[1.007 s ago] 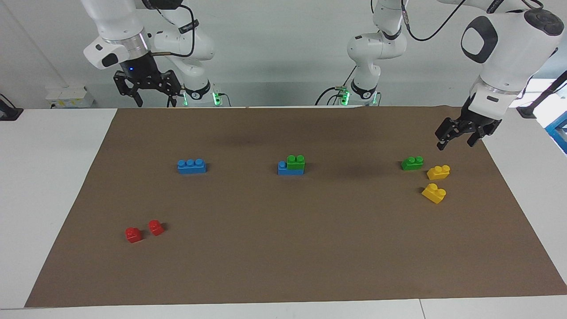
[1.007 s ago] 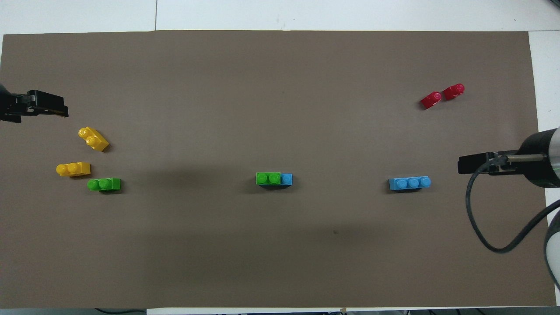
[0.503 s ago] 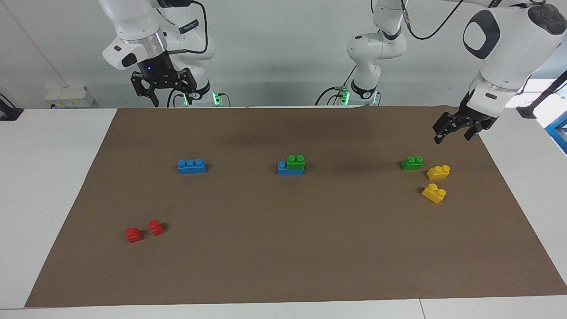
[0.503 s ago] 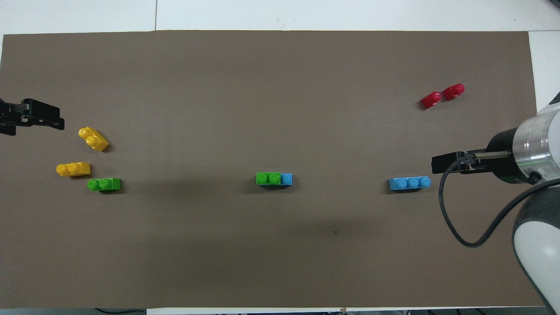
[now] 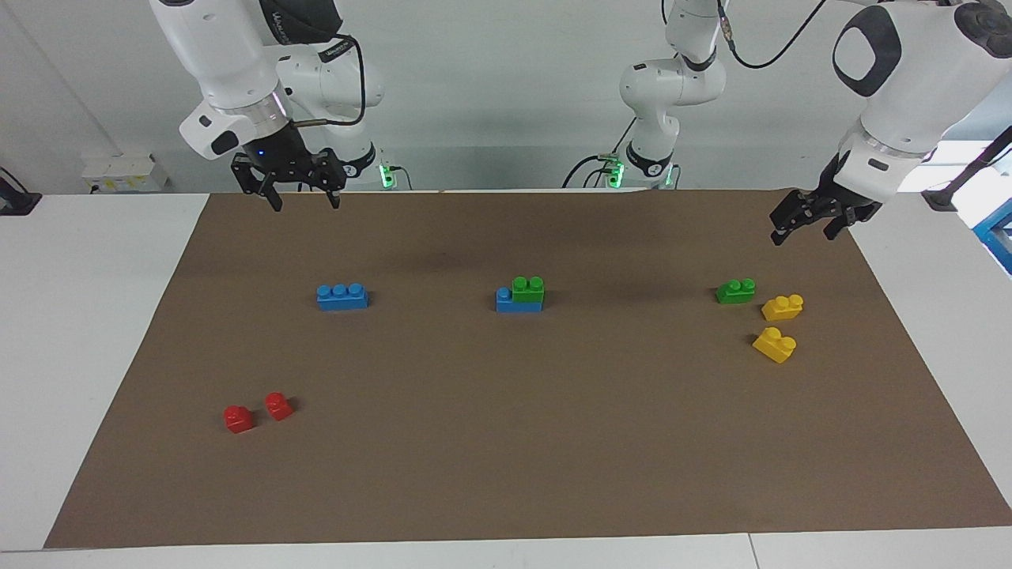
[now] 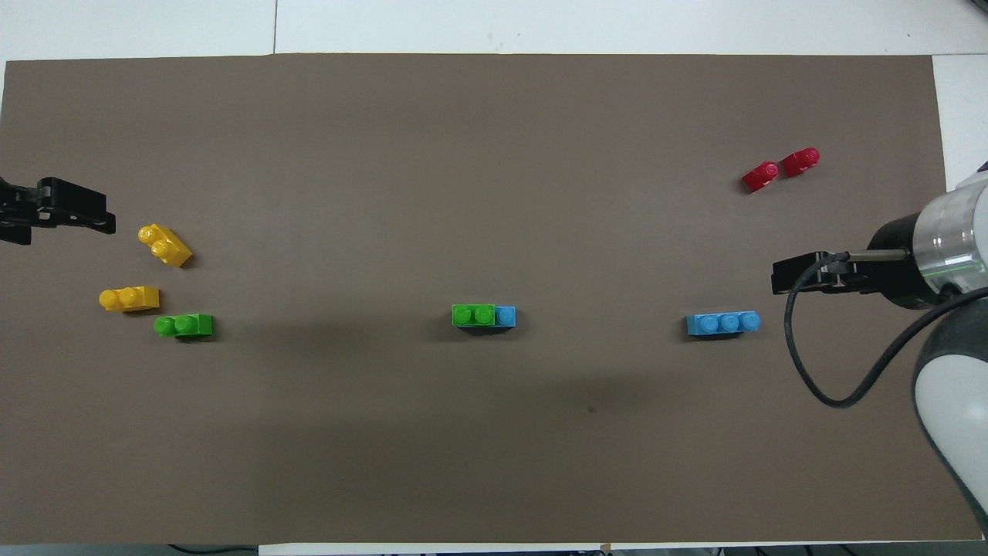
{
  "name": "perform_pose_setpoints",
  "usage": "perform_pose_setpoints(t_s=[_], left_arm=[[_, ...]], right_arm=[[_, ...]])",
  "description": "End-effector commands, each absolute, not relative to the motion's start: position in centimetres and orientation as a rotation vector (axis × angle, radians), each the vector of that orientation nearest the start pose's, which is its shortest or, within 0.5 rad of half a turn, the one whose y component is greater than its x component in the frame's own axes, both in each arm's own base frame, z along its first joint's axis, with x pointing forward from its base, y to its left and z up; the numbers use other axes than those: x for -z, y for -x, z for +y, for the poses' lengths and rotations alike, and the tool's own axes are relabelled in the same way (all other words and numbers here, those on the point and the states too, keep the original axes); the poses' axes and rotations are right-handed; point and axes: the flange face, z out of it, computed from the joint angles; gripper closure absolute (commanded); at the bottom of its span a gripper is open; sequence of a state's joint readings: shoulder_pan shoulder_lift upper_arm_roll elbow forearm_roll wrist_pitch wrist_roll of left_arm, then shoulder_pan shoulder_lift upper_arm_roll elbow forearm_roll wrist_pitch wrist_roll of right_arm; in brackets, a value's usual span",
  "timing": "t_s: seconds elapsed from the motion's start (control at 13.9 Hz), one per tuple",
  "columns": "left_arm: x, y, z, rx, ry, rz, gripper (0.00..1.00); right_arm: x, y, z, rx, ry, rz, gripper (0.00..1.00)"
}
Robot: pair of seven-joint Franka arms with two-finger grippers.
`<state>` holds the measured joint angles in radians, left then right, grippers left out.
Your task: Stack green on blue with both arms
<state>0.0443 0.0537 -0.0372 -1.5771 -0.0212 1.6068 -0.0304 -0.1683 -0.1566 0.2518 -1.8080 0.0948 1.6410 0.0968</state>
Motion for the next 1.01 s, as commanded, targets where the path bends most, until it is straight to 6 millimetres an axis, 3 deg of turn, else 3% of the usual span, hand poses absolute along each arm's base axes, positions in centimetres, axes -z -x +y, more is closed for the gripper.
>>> perform_pose_setpoints(t_s=[0.0, 0.43, 0.65, 0.93], left_arm=[[-60.1, -57.0, 0.4, -0.051, 3.179, -0.045, 0.00], [-60.1, -57.1, 0.3, -0.039, 3.178, -0.043, 0.00], [-60.1, -57.1, 0.2, -0.032, 3.178, -0.043, 0.00], [-60.2, -57.1, 0.3, -0.027, 3.178, -0.046, 0.00]], right_arm=[[-60.1, -51.1, 5.9, 0.018, 3.092, 0.067, 0.01], [-60.3, -51.2, 5.3, 0.005, 3.075, 0.072, 0.01], [-60.6, -52.4, 2.5, 0.017, 3.057, 0.117, 0.01], [-60.7, -54.0, 2.5, -0.006, 3.082, 0.109, 0.01]])
